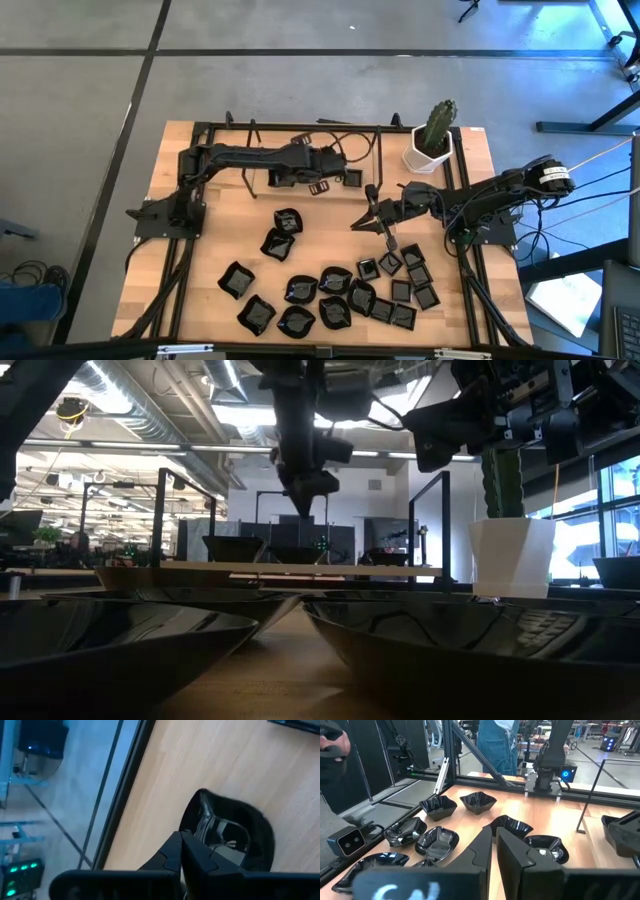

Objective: Pick & Place Mini shaped plates
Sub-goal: Stack the leaf-shaped plate on the top of the leaf-shaped plate on the shelf

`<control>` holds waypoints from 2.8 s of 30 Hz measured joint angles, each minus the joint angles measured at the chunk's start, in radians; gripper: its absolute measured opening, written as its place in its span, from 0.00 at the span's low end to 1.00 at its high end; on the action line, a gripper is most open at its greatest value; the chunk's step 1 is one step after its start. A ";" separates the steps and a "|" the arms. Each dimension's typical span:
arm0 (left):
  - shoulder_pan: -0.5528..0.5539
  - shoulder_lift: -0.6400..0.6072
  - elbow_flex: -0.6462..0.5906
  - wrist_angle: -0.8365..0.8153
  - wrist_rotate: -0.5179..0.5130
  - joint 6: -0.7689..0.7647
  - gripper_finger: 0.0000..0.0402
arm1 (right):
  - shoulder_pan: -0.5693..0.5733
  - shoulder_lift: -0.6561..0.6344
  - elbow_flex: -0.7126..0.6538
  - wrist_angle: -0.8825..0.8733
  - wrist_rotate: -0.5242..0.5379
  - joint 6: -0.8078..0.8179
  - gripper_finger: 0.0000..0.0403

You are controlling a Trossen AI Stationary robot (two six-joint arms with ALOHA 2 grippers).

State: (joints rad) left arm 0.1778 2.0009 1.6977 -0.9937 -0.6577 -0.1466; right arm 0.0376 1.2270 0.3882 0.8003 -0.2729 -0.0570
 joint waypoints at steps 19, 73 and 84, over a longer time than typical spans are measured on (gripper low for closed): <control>0.161 -0.023 -0.133 0.100 0.090 -0.052 0.00 | 0.000 0.000 0.000 0.001 0.000 -0.003 0.07; 0.049 0.006 -0.132 0.101 0.264 -0.077 0.00 | 0.000 0.000 0.000 0.002 0.000 -0.003 0.07; 0.018 0.006 -0.132 0.122 0.303 -0.060 0.00 | 0.000 0.000 0.000 0.002 0.000 -0.004 0.07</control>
State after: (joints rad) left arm 0.1957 2.0071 1.5654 -0.8720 -0.3551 -0.2064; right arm 0.0379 1.2270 0.3882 0.8021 -0.2729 -0.0608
